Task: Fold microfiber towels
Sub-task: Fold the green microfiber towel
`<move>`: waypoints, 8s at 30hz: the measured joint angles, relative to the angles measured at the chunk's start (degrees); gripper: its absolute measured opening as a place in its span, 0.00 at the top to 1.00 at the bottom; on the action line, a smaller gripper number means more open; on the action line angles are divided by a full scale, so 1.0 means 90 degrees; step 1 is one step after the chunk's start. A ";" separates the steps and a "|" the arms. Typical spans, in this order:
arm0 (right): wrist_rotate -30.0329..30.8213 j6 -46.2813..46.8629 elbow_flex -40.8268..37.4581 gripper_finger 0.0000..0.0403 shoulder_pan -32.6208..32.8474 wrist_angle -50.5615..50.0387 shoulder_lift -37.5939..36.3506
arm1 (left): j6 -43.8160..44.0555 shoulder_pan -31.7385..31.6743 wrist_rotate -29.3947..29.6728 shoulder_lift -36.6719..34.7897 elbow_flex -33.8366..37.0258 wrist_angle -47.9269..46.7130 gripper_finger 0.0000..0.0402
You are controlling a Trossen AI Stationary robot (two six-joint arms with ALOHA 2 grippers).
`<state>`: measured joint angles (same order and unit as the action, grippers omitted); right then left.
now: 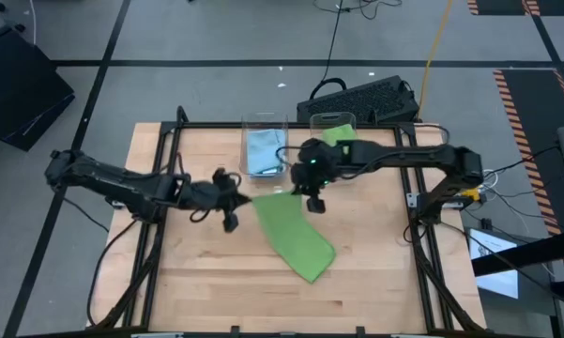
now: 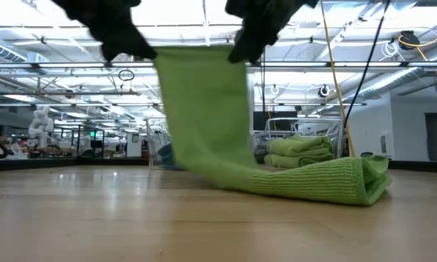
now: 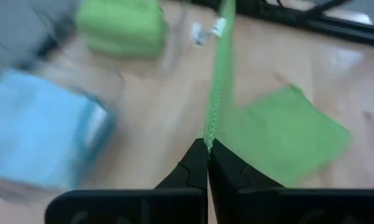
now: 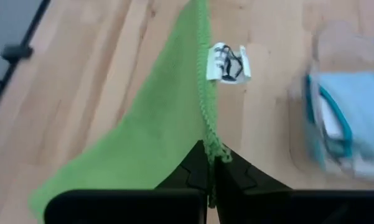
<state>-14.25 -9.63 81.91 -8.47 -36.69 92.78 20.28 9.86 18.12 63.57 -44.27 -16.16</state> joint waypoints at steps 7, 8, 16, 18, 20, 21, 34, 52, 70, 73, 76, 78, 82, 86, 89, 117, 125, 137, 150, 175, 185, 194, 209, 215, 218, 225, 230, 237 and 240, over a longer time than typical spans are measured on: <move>0.1698 0.0708 0.0002 1.00 -0.0065 -0.0454 -0.0628 | -0.1407 -0.1344 -0.0531 0.0245 -0.0150 0.0782 1.00; 0.1766 0.0679 0.0010 1.00 -0.0158 -0.0472 -0.0659 | -0.1425 -0.1513 -0.0575 0.0282 -0.0153 0.1032 1.00; 0.1121 0.0827 -0.0209 1.00 -0.0499 -0.0741 -0.0681 | -0.1039 -0.1961 -0.0971 0.0330 -0.0150 0.1356 1.00; 0.0849 0.1015 -0.0318 1.00 -0.0444 -0.0773 -0.0697 | -0.0822 -0.1868 -0.1136 0.0342 -0.0150 0.1325 1.00; 0.0685 0.1193 -0.0478 1.00 -0.0307 -0.0725 -0.0715 | -0.0607 -0.1676 -0.1236 0.0462 -0.0154 0.1319 1.00; 0.0663 0.1240 -0.0551 1.00 -0.0238 -0.0755 -0.0714 | -0.0516 -0.1572 -0.1260 0.0515 -0.0157 0.1297 1.00; -0.0109 0.1001 -0.1119 1.00 -0.0044 -0.0839 -0.0703 | 0.0501 -0.0305 -0.0965 0.1304 -0.0177 0.1499 1.00; -0.0307 0.1704 -0.2130 1.00 0.0206 0.0653 -0.0707 | 0.1189 0.0059 -0.0957 0.1369 -0.0148 0.1345 0.99; 0.0369 0.1145 -0.1885 1.00 -0.0455 0.1094 -0.0985 | 0.1108 -0.0105 0.0655 0.0807 -0.0142 0.1189 0.99; 0.0311 0.1072 -0.1671 1.00 -0.0654 0.1055 -0.1148 | 0.1037 -0.0307 0.0771 0.0469 -0.0145 0.1335 0.99; -0.0039 0.1099 -0.1549 1.00 -0.0659 0.0885 -0.1402 | 0.0799 -0.0372 0.0401 0.0214 -0.0145 0.1786 0.99; -0.0313 0.1339 -0.1547 1.00 -0.0525 0.0820 -0.1643 | 0.0815 -0.0314 0.0070 0.0124 -0.0145 0.2012 0.99; -0.0815 0.1920 -0.1547 1.00 -0.0036 0.0613 -0.2188 | 0.1235 0.0064 -0.0354 0.0116 -0.0145 0.2446 1.00; -0.1381 0.2945 -0.1547 1.00 0.0706 0.1034 -0.2767 | 0.1636 0.0617 -0.0793 0.0270 -0.0145 0.3816 1.00; -0.1440 0.4085 -0.1549 1.00 0.1392 0.1962 -0.3026 | 0.1700 0.1048 -0.0988 0.0479 -0.0325 0.4959 1.00; 0.0412 0.4327 -0.2356 1.00 0.0817 0.0961 -0.1986 | 0.0824 0.0413 0.0666 0.1109 -0.0651 0.1193 0.99; 0.0430 0.3586 -0.3289 1.00 0.0150 0.2306 -0.2008 | 0.0369 -0.0349 0.0321 0.1109 -0.0188 0.1493 0.99; 0.1149 0.2814 -0.3201 1.00 -0.0609 0.2196 -0.2276 | -0.0361 -0.1349 -0.0691 0.1112 -0.0178 0.2769 0.99; 0.1150 0.2737 -0.3189 1.00 0.0003 0.1739 -0.2731 | -0.0161 -0.1135 -0.0989 0.1120 -0.0194 0.2037 0.99; 0.1584 0.5536 -0.5112 1.00 0.1450 0.4994 -0.2426 | 0.0208 -0.0446 -0.0027 0.1694 -0.0175 0.1371 0.99; 0.1584 0.5326 -0.5119 1.00 0.1004 0.5047 -0.2434 | -0.0242 -0.1093 -0.0066 0.1583 -0.0170 0.1970 0.99; 0.0754 0.5486 -0.5122 1.00 0.1174 0.5031 -0.2443 | 0.0267 -0.0446 -0.0781 0.1569 -0.0189 0.1156 0.99; 0.0735 0.5705 -0.5132 1.00 0.1657 0.5068 -0.1819 | 0.0605 0.0084 -0.0770 0.2604 -0.0184 0.1390 0.99; 0.0774 0.5831 -0.5127 1.00 0.1782 0.5366 -0.1594 | 0.0572 0.0008 -0.0277 0.2359 -0.0175 0.1413 0.99; 0.0788 0.5832 -0.5127 1.00 0.1783 0.5575 -0.1579 | 0.0550 -0.0066 -0.0243 0.2075 -0.0172 0.1369 0.99; 0.0839 0.5925 -0.5115 1.00 0.1783 0.5625 -0.1586 | 0.0436 -0.0075 -0.0313 0.1857 -0.0187 0.1033 0.99; 0.0793 0.6018 -0.5117 1.00 0.1830 0.5596 -0.1577 | 0.0457 0.0109 -0.0492 0.1993 -0.0187 0.0924 0.99; 0.0613 0.6065 -0.5143 0.97 0.2027 0.5582 -0.1577 | 0.0601 0.0305 -0.0358 0.2091 -0.0166 0.0712 0.98; 0.0565 0.6062 -0.5158 0.95 0.2117 0.5596 -0.1567 | 0.0731 0.0300 -0.0356 0.2151 -0.0153 0.0663 0.99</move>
<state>-9.17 44.93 35.48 10.59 13.67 78.67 26.86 12.56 14.91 82.94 -45.65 -10.19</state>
